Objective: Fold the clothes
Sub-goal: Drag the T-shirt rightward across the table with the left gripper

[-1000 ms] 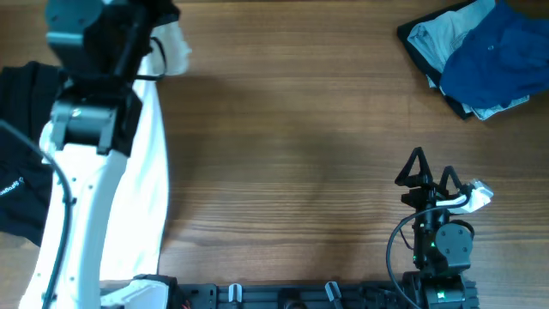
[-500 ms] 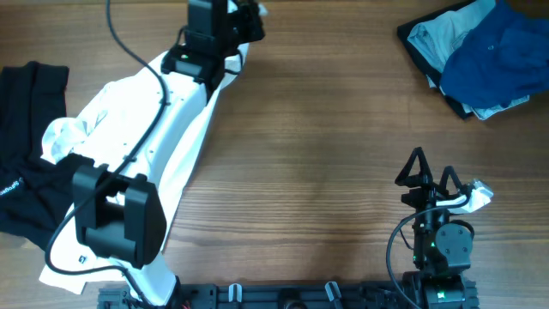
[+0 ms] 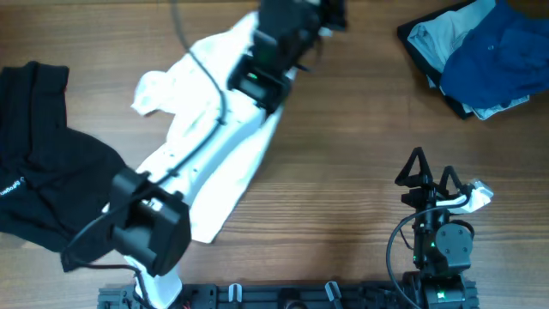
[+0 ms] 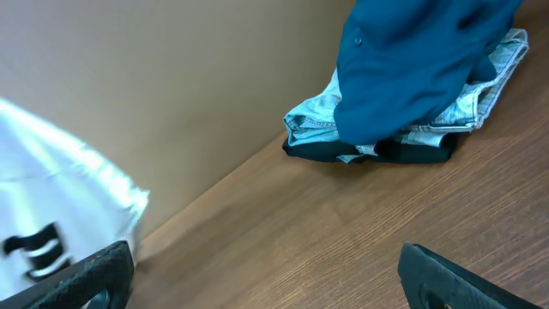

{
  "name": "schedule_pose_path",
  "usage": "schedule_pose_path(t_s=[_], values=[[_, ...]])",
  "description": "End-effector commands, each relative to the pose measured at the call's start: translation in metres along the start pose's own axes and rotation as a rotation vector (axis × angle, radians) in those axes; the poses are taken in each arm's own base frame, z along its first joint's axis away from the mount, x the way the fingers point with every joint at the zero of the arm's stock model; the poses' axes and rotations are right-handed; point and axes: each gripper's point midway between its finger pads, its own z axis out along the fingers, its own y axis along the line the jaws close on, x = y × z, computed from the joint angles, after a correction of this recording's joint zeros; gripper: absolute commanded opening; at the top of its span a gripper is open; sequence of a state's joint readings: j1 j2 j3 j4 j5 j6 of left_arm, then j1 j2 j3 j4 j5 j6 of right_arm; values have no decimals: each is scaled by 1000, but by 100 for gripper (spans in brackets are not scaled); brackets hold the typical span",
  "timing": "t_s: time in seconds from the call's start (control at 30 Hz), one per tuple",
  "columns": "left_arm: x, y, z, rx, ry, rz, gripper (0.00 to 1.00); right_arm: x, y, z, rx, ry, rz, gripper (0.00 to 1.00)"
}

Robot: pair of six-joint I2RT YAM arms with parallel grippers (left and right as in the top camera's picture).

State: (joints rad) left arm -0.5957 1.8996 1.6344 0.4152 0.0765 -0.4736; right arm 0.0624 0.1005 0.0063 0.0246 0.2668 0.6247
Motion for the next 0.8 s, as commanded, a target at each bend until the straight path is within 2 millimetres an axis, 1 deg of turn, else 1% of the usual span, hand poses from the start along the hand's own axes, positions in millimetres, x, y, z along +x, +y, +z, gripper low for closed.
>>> schedule_pose_path(t_s=[0.0,0.1,0.13,0.23,0.27,0.33,0.43,0.47,0.5,0.53,0.57,0.6,0.67,0.7,0.73,0.77], values=[[62,-63,12,126,101,-57,4,-1,1,0,-4,-7,9,100],[103,-97,8,189,202,-137,4,-1,1,0,-4,-7,9,100],[120,-113,5,232,251,-159,4,-1,1,0,-4,-7,9,100],[159,-144,-4,295,337,-179,4,-1,1,0,-4,-7,9,100],[170,-152,-6,304,357,-180,4,-1,1,0,-4,-7,9,100],[184,-162,-10,318,385,-181,4,-1,1,0,-4,-8,9,100],[195,-173,-16,351,425,-188,4,-1,1,0,-4,-7,9,99],[202,-177,-20,366,456,-190,4,-1,1,0,-4,-7,10,100],[207,-176,-22,356,477,-188,6,-1,1,0,-4,-7,10,100],[210,-176,-23,352,486,-182,14,-1,1,0,-4,-8,10,100],[212,-174,-23,346,492,-182,36,-1,1,0,-4,-8,9,100],[211,-170,-22,335,492,-181,69,-1,1,0,-4,-7,9,100],[206,-158,-17,315,483,-181,93,-1,1,0,-4,-7,10,100],[203,-153,-15,307,478,-181,100,-1,1,0,-4,-8,9,100],[200,-145,-13,292,473,-181,99,-1,1,0,-4,-7,9,100],[198,-131,-10,263,479,-181,86,-1,1,0,-4,-7,9,100]])
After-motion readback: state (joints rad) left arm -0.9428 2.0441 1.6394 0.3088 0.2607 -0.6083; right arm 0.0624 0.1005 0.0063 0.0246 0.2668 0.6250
